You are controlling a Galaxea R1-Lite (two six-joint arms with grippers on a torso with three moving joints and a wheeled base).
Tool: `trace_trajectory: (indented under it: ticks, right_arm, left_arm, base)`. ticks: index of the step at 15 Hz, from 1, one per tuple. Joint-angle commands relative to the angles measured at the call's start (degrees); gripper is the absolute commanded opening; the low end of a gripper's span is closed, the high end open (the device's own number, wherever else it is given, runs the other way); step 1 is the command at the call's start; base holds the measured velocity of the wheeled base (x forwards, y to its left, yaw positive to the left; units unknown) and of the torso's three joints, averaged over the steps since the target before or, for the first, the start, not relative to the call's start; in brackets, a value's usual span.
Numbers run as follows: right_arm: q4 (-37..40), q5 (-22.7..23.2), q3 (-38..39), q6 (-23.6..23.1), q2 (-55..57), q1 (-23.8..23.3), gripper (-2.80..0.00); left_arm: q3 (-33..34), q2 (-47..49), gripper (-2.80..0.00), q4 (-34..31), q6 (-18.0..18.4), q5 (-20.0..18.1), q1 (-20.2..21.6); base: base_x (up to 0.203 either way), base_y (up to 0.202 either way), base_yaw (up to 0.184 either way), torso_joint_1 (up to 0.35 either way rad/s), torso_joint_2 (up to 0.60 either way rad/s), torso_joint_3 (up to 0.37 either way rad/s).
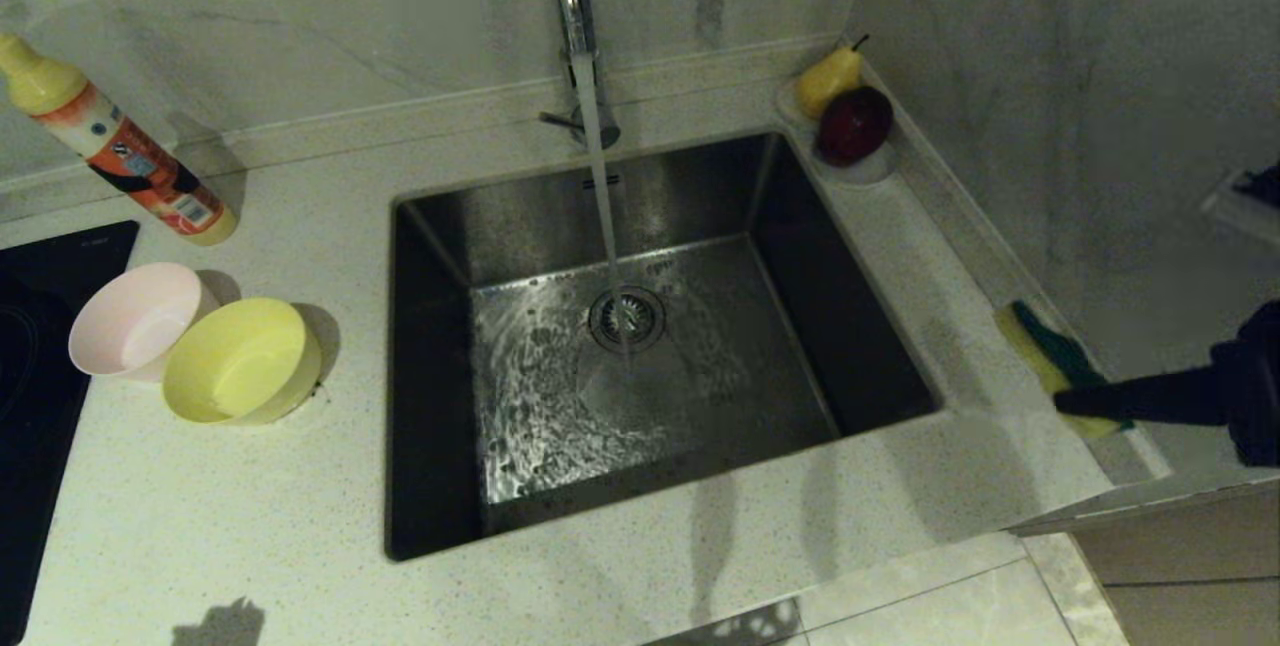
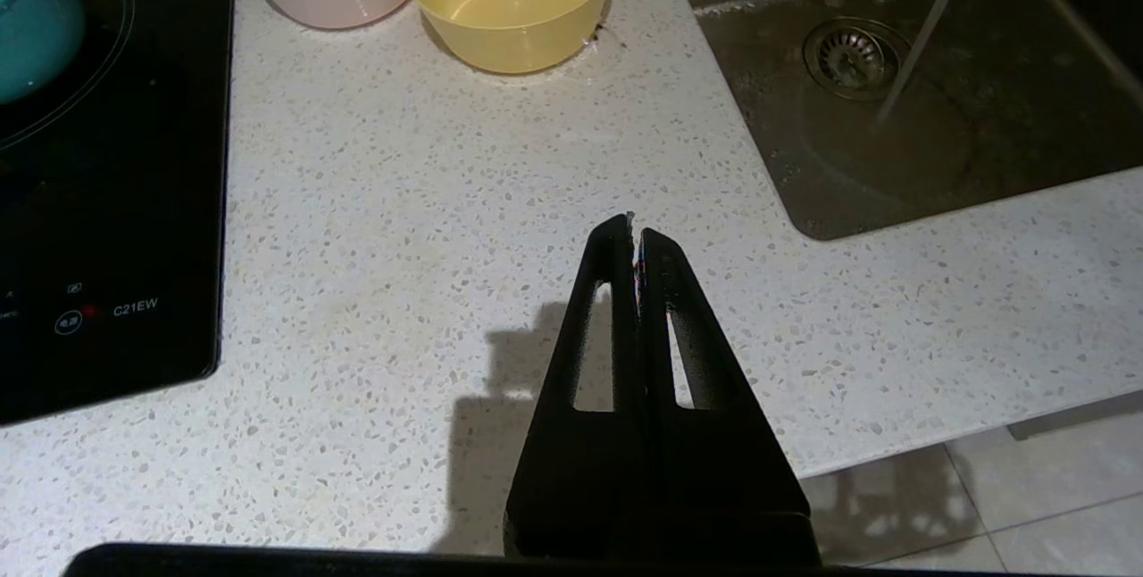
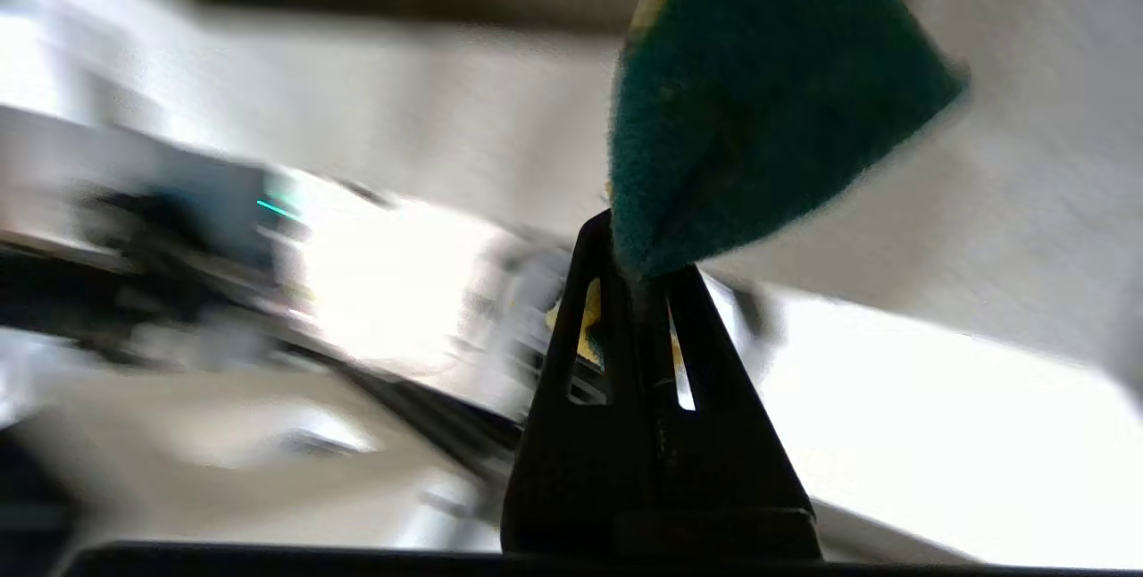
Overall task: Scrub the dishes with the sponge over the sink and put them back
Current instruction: Put down the sponge
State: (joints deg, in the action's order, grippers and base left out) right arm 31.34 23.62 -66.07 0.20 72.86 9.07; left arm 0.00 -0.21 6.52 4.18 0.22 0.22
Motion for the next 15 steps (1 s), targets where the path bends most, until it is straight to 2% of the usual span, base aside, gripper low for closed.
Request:
trace_trajectory:
  ticks: [1,3,6,10,15]
  right_arm:
    - [-1.33,-4.23,4.93,-3.92,-0.98,0.19,-2.80]
    - [-5.75,-5.07,9.23,-4.19,-1.32,0.75,-2.80]
    - [-14.31,-14.35,15.29,-5.57,-0.51,3.18,-2.80]
    - [-26.31,-20.18,24.47,-8.66,0.37,5.29,-2.80]
    - [-43.00,-22.42,32.90,-14.37,5.10,5.49,-2.80]
  left_arm:
    - [2.29,0.12,-2.80,0.07,0.04,0.04,0.04]
    - [2.29,0.17,-2.80,0.07,0.04,0.04,0.04]
    - [2.29,0.12,-2.80,0.07,0.06,0.04,0.04]
    - [2.29,0.12,-2.80,0.07,0.04,0.04,0.04]
    - [2.29,0.12,-2.80,0.07,0.04,0.04,0.04]
  base:
    - [0.000,0.000,0.000,0.000,0.00,0.000]
    - [0.000,0.000,0.000,0.000,0.00,0.000]
    - [0.000,0.000,0.000,0.000,0.00,0.000]
    - [0.000,0.000,0.000,0.000,0.00,0.000]
    - [0.000,0.000,0.000,0.000,0.00,0.000]
